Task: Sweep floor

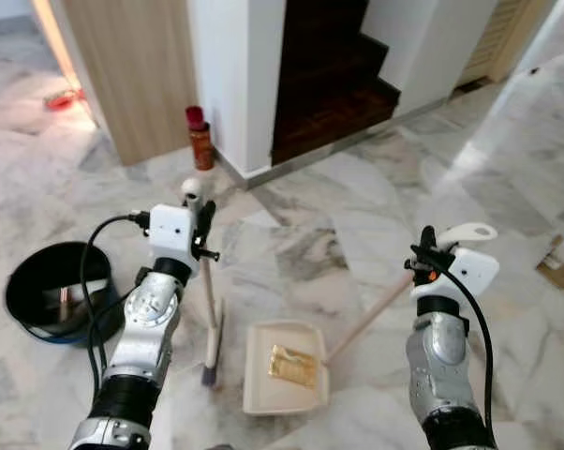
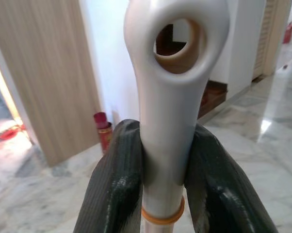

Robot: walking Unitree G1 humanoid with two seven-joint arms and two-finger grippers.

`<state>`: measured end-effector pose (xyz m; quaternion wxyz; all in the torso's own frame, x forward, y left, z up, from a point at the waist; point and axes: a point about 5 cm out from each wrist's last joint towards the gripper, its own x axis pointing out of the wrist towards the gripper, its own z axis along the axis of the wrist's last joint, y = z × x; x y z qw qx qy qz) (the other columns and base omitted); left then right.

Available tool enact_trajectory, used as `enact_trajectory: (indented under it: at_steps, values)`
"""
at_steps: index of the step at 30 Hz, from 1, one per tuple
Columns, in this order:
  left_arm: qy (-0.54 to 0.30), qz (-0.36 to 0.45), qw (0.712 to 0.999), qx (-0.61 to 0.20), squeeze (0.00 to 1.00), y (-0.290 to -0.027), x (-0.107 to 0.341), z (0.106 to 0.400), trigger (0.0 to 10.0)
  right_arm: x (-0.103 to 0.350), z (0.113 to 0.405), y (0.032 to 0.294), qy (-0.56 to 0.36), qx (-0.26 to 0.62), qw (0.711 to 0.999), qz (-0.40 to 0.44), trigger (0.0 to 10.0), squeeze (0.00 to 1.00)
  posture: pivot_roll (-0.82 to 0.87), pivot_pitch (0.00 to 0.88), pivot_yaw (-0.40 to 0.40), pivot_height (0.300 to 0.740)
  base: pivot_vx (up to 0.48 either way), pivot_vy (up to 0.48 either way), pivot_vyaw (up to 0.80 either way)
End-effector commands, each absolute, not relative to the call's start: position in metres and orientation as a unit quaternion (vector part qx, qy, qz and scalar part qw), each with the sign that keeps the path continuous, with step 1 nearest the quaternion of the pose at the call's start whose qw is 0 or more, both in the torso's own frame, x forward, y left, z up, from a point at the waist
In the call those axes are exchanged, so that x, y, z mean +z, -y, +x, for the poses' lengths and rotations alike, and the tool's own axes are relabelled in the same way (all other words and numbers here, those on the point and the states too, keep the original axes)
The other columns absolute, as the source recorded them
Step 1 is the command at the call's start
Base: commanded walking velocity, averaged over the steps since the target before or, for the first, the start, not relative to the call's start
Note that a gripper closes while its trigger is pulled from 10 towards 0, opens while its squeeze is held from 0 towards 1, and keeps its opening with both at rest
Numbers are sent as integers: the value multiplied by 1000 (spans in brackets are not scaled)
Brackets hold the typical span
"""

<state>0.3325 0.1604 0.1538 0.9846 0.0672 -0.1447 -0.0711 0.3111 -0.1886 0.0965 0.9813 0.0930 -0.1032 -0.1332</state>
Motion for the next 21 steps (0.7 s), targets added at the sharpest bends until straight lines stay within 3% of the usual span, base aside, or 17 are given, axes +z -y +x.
enact_trajectory:
  at_steps: [1,21]
  values:
    - [170,68,979,-85,0,-153,165,333,10000,105,312,195,126,-143,977,94,10000,0,196,99,-69,740,0,315,0]
    - [170,69,978,-94,0,-151,166,335,10000,106,312,195,129,-145,977,86,10000,0,195,75,-56,740,0,316,0]
